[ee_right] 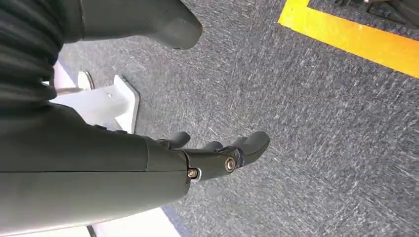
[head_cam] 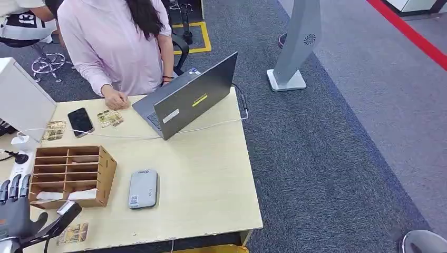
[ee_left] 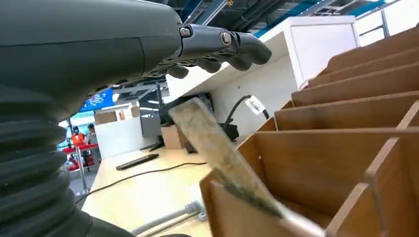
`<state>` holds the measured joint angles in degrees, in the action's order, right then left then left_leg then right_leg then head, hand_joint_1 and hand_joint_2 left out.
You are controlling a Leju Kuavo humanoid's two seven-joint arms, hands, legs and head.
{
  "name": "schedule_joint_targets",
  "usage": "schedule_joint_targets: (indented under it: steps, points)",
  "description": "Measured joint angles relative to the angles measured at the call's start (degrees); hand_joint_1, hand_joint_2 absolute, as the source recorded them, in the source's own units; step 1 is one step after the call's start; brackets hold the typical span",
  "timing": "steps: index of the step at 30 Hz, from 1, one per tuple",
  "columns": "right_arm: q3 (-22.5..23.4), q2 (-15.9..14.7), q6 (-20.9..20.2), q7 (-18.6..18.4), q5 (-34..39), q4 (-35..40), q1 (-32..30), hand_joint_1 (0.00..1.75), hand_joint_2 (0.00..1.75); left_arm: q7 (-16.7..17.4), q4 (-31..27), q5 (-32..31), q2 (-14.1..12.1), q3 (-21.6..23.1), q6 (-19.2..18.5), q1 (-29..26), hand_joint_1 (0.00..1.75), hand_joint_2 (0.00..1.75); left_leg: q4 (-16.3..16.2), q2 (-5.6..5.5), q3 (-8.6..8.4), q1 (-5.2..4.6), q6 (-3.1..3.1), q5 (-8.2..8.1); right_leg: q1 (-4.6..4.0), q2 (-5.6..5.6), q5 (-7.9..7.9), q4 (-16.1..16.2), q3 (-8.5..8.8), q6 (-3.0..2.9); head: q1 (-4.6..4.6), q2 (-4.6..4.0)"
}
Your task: Pass the card to the sensor for recognition and then transmit it.
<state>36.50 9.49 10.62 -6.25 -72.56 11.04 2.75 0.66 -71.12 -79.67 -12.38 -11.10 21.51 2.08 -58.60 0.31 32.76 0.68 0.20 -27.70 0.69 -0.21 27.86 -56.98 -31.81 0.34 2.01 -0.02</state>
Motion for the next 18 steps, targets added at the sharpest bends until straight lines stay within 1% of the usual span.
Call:
schedule_joint_targets:
  steps: [6,13,14,15,18]
  points:
    - [0.0,0.0,0.0,0.2,-0.2,0.0,0.0,0.00,1.75,-0.5,0.0,-0.5,0.9,0.3,0.1,0.9,0.00,1.75,0.0,0.01,-0.02,0.00,0.00,0.00,0.00,0.01,0.00,0.0,0.00,0.00,0.00,0.00]
    - [0.0,0.0,-0.2,0.2,-0.4,0.0,0.1,0.00,1.75,-0.9,0.0,-0.8,1.4,1.4,0.2,2.0,0.00,1.75,0.0,0.02,-0.01,0.00,0.00,0.00,0.00,0.02,0.00,0.0,-0.01,0.00,-0.02,0.00]
    - [0.0,0.0,-0.2,0.2,-0.4,0.0,0.1,0.00,1.75,-0.8,0.0,-0.8,1.4,1.4,0.2,2.1,0.45,1.75,0.0,0.02,-0.01,0.00,0.00,0.00,0.00,0.02,0.00,0.0,-0.01,0.00,-0.02,0.00]
    - [0.0,0.0,-0.2,0.2,-0.4,0.0,0.1,0.00,1.75,-0.8,0.0,-0.8,1.4,1.6,0.3,2.1,1.75,1.75,0.0,0.01,-0.01,0.00,0.00,0.00,0.00,0.02,0.00,0.0,-0.01,0.00,0.00,0.00]
    - [0.1,0.0,-0.1,0.2,-0.4,0.0,0.1,0.00,1.75,-0.7,-0.1,-0.7,1.5,1.7,0.5,2.0,1.75,1.75,0.0,0.01,0.00,0.00,0.00,0.00,0.00,0.02,0.00,0.0,-0.01,0.00,0.00,0.00]
